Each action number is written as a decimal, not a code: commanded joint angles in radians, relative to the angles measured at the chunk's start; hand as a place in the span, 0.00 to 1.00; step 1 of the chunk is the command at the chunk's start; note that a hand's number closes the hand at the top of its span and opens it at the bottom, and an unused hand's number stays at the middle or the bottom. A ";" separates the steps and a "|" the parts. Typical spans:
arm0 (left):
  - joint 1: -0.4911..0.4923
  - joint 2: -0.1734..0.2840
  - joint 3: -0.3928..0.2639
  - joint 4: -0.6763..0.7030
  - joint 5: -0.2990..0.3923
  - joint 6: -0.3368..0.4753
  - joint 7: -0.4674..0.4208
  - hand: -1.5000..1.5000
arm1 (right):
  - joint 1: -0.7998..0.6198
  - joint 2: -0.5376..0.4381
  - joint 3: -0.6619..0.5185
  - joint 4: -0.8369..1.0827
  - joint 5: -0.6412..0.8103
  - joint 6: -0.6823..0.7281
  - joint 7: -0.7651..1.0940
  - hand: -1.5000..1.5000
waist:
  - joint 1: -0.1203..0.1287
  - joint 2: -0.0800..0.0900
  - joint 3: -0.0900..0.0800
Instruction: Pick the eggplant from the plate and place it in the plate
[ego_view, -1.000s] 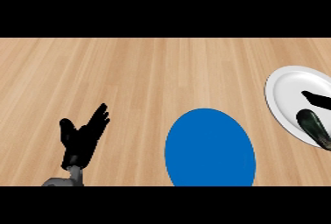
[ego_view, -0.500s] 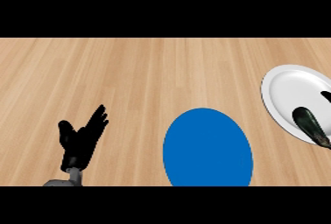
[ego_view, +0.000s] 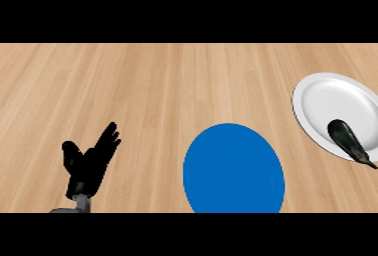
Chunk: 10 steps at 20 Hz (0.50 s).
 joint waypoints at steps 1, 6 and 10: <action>0.010 -0.021 -0.005 -0.010 -0.003 0.015 0.029 0.50 | 0.115 -0.020 0.024 -0.070 -0.022 0.132 0.001 0.00 | -0.006 0.000 -0.003; 0.005 -0.022 -0.014 -0.073 -0.019 0.031 0.097 0.50 | 0.284 0.050 0.074 -0.339 -0.025 0.074 0.069 0.00 | -0.009 -0.001 -0.004; 0.016 -0.009 0.009 0.043 -0.021 -0.017 -0.021 0.50 | 0.468 0.129 0.090 -0.524 -0.035 0.076 0.085 0.00 | -0.013 0.000 -0.004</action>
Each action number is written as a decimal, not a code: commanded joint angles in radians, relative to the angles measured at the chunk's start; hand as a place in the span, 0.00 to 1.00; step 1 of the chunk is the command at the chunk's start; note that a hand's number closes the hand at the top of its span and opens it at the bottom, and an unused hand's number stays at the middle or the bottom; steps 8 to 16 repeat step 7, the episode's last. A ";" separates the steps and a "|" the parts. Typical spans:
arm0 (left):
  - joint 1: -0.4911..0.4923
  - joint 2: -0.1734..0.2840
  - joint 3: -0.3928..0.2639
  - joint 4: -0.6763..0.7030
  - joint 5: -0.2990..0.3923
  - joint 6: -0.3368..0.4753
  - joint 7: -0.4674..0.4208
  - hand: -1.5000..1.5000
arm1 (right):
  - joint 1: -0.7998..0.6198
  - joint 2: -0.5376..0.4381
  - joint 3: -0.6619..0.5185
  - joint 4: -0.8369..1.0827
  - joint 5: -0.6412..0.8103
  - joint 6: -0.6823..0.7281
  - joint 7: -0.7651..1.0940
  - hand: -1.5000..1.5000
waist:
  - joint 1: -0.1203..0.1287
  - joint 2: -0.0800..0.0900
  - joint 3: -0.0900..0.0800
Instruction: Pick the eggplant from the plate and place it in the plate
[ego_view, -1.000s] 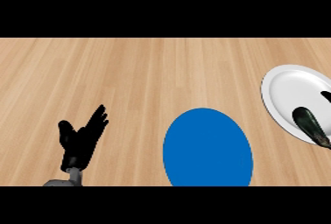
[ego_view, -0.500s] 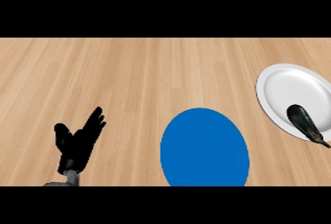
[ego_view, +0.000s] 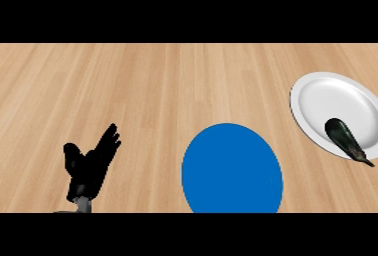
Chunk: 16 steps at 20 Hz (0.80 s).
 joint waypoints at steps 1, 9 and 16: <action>0.006 -0.009 0.002 0.034 -0.024 0.009 -0.018 0.50 | 0.163 0.043 0.018 -0.228 -0.009 -0.012 0.067 0.00 | 0.002 0.003 -0.001; 0.055 -0.051 -0.051 -0.069 -0.052 0.032 0.035 0.50 | 0.273 0.134 0.019 -0.283 0.010 -0.022 0.016 0.00 | 0.009 0.005 0.000; 0.055 -0.051 -0.051 -0.069 -0.052 0.032 0.035 0.50 | 0.273 0.134 0.019 -0.283 0.010 -0.022 0.016 0.00 | 0.009 0.005 0.000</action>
